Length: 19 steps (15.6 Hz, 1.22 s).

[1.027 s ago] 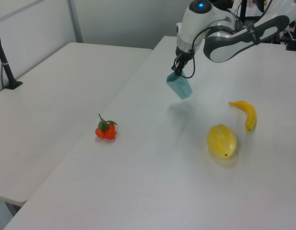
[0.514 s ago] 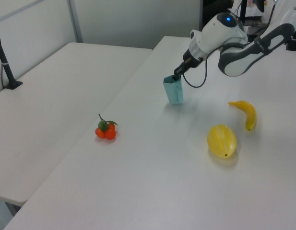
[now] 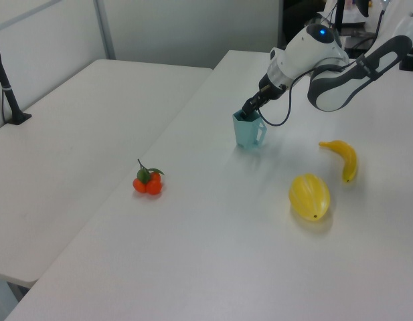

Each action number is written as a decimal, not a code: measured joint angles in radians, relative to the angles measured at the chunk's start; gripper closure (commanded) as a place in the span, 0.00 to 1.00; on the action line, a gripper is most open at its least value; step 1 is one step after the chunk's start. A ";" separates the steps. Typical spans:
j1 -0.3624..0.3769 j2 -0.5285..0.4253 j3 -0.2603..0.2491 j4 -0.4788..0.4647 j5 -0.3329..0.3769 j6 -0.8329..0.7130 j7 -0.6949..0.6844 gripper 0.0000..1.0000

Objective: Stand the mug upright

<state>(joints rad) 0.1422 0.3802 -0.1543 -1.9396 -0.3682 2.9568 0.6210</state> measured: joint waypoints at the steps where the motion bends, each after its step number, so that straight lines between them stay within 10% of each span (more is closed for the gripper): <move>1: -0.001 -0.006 0.000 0.000 0.004 -0.014 0.002 0.00; 5: -0.010 -0.078 -0.001 0.012 0.115 -0.211 -0.007 0.00; 10: -0.019 -0.163 -0.019 0.243 0.459 -0.851 -0.333 0.00; 19: -0.057 -0.189 -0.108 0.393 0.503 -1.227 -0.644 0.00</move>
<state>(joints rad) 0.0849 0.1910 -0.2620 -1.5466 0.1344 1.7303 -0.0233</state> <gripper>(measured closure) 0.000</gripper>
